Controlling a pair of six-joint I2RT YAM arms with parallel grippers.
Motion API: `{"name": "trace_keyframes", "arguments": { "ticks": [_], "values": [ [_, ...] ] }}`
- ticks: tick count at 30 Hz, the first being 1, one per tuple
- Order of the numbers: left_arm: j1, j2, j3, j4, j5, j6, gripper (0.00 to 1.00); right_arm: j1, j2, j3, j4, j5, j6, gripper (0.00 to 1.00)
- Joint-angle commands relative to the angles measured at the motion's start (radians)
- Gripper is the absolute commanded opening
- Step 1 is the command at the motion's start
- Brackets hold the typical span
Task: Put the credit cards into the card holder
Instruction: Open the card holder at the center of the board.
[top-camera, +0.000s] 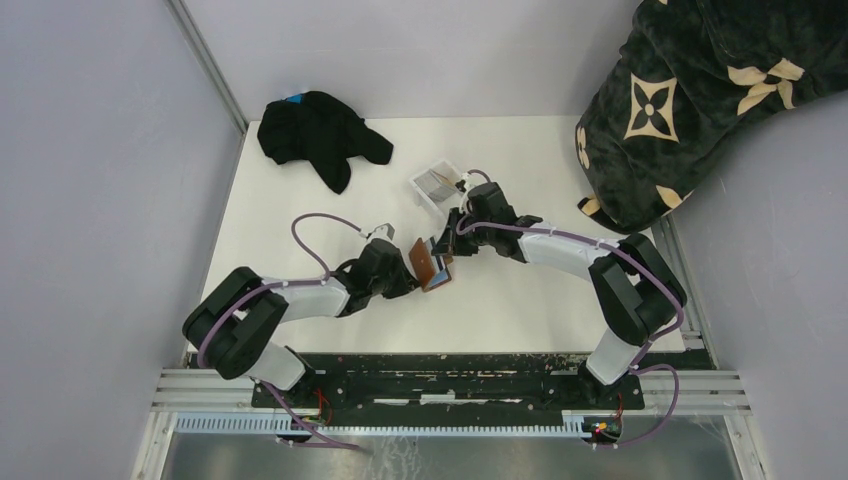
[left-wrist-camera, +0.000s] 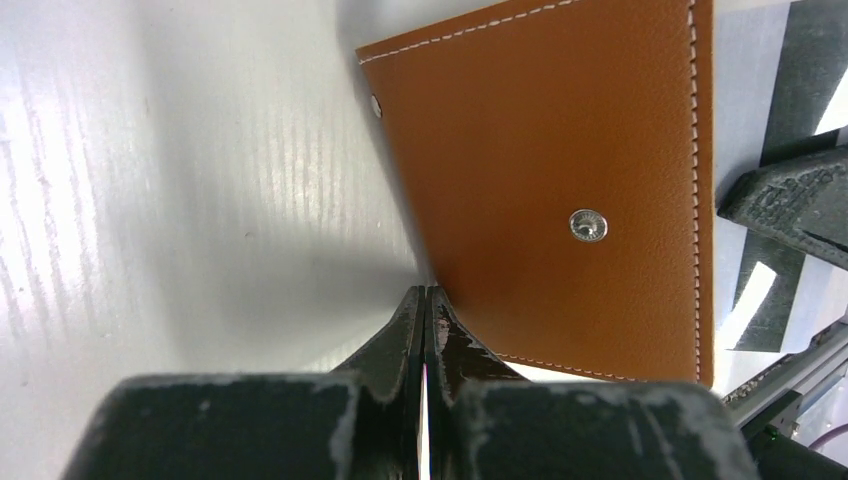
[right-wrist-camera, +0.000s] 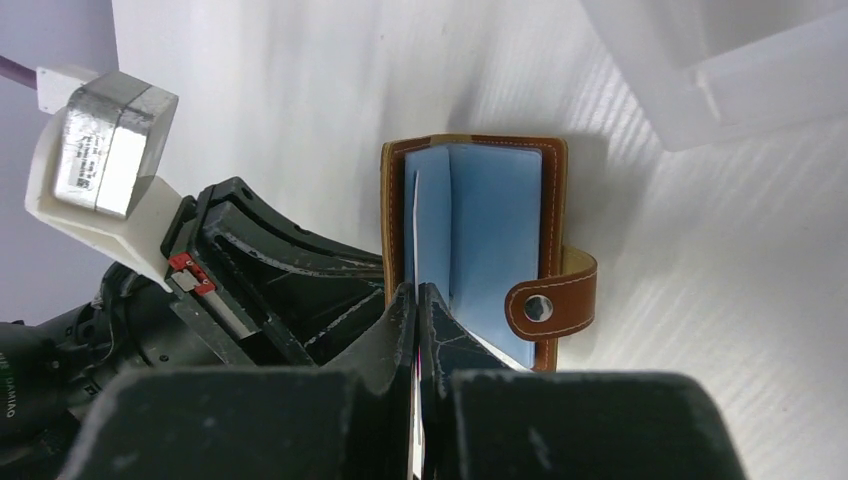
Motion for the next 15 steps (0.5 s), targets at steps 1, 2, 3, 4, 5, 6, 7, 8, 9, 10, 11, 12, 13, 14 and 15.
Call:
{"name": "trace_keyframes", "arguments": {
  "ticks": [1, 2, 3, 4, 5, 6, 7, 8, 9, 10, 11, 12, 13, 14, 15],
  "values": [
    [-0.002, -0.012, -0.071, -0.139, -0.048, 0.008, 0.03, 0.029, -0.023, 0.062, 0.017, 0.011, -0.005, 0.01],
    [-0.002, -0.019, -0.078, -0.14, -0.049, 0.005, 0.03, 0.035, -0.02, 0.067, 0.015, 0.013, -0.008, 0.01],
    [-0.002, -0.027, -0.085, -0.142, -0.05, 0.002, 0.03, 0.043, -0.016, 0.07, 0.015, 0.016, -0.008, 0.01],
    [-0.002, -0.035, -0.091, -0.144, -0.052, -0.001, 0.03, 0.051, -0.012, 0.074, 0.014, 0.018, -0.009, 0.01],
    [-0.002, -0.043, -0.098, -0.146, -0.054, -0.005, 0.03, 0.062, -0.009, 0.077, 0.013, 0.023, -0.013, 0.01],
    [-0.002, -0.054, -0.107, -0.147, -0.056, -0.009, 0.03, 0.072, -0.006, 0.083, 0.011, 0.028, -0.014, 0.01],
    [-0.002, -0.062, -0.116, -0.147, -0.057, -0.013, 0.03, 0.083, -0.003, 0.087, 0.005, 0.034, -0.02, 0.01],
    [-0.002, -0.072, -0.124, -0.147, -0.058, -0.017, 0.03, 0.093, 0.001, 0.092, 0.002, 0.039, -0.025, 0.01],
    [-0.002, -0.079, -0.133, -0.147, -0.06, -0.022, 0.03, 0.103, 0.006, 0.097, -0.001, 0.043, -0.027, 0.01],
    [-0.002, -0.087, -0.14, -0.148, -0.061, -0.025, 0.03, 0.114, 0.014, 0.1, -0.002, 0.048, -0.03, 0.01],
    [-0.002, -0.096, -0.15, -0.147, -0.062, -0.031, 0.03, 0.123, 0.019, 0.104, -0.003, 0.052, -0.033, 0.01],
    [-0.002, -0.106, -0.161, -0.146, -0.064, -0.037, 0.03, 0.136, 0.027, 0.106, -0.003, 0.055, -0.035, 0.01],
    [-0.002, -0.117, -0.174, -0.143, -0.065, -0.045, 0.03, 0.146, 0.033, 0.108, -0.003, 0.06, -0.038, 0.01],
    [-0.002, -0.131, -0.188, -0.138, -0.066, -0.053, 0.03, 0.156, 0.04, 0.109, -0.003, 0.066, -0.041, 0.01],
    [-0.002, -0.139, -0.202, -0.137, -0.066, -0.061, 0.03, 0.165, 0.047, 0.108, -0.002, 0.072, -0.044, 0.01]
  ]
}}
